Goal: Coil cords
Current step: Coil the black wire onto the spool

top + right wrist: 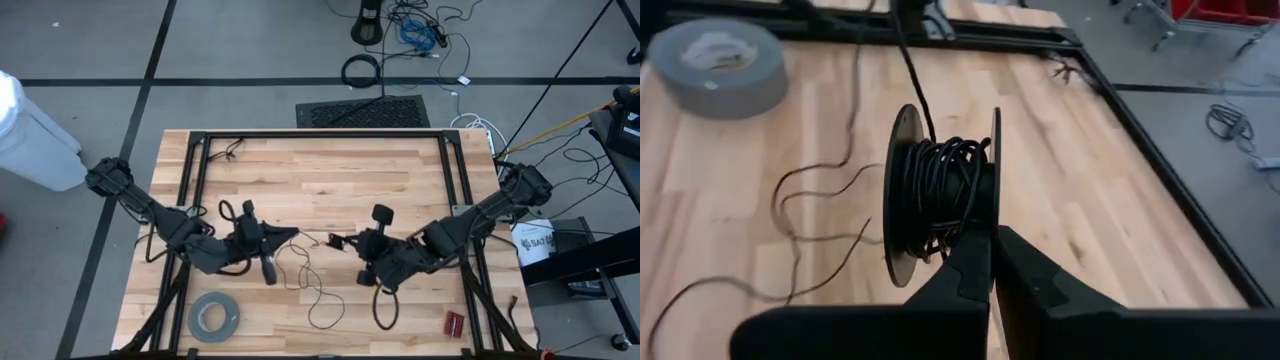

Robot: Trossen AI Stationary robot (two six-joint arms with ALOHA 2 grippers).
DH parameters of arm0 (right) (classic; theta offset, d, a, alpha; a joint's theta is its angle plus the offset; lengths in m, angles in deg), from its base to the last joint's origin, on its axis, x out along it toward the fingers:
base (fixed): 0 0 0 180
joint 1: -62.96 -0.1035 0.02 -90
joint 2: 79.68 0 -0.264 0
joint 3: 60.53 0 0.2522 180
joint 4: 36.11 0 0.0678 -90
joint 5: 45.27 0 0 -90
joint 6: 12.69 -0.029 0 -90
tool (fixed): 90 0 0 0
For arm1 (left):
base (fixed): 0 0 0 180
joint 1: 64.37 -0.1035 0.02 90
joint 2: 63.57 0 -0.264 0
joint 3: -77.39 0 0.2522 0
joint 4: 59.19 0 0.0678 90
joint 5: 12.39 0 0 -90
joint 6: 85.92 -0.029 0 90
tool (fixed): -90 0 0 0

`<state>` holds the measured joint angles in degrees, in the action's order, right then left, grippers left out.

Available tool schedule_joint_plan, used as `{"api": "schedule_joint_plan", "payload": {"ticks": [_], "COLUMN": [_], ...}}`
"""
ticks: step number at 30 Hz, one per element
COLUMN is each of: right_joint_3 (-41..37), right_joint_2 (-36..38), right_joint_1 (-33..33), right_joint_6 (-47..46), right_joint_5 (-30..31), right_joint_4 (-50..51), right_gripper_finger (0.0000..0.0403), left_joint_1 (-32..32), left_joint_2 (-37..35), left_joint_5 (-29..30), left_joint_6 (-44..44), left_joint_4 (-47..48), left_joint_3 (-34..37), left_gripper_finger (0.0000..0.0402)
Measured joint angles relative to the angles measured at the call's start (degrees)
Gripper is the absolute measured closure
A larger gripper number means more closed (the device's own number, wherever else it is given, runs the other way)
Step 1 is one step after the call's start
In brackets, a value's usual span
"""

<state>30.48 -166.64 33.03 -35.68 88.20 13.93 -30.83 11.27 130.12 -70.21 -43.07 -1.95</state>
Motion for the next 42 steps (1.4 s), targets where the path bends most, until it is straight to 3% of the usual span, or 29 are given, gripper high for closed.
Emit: {"api": "schedule_joint_plan", "payload": {"ticks": [13,19,25,32,42], "right_joint_3": [0.0,0.0,0.0,0.0,0.0], "right_joint_2": [0.0,0.0,0.0,0.0,0.0], "right_joint_1": [7.1,9.0,11.1,12.7,13.4], "right_joint_6": [9.0,13.4,15.1,17.5,18.4], "right_joint_5": [-0.7,-1.8,-0.7,4.6,2.1], "right_joint_4": [-9.5,-12.8,-13.3,-12.9,-12.8], "right_gripper_finger": [0.0403,0.0403,0.0403,0.0403,0.0403], "left_joint_1": [-6.0,-8.5,-8.2,-6.0,-3.4], "left_joint_2": [0.0,0.8,1.5,5.2,7.2], "left_joint_5": [0.2,-3.1,-5.6,-6.9,-6.9], "left_joint_6": [-1.6,-2.8,-5.6,-5.6,-14.7], "left_joint_4": [-7.9,-13.0,-18.9,-22.8,-34.4], "left_joint_3": [0.0,0.0,0.0,0.0,-0.1], "left_gripper_finger": [0.0402,0.0402,0.0402,0.0402,0.0402]}}
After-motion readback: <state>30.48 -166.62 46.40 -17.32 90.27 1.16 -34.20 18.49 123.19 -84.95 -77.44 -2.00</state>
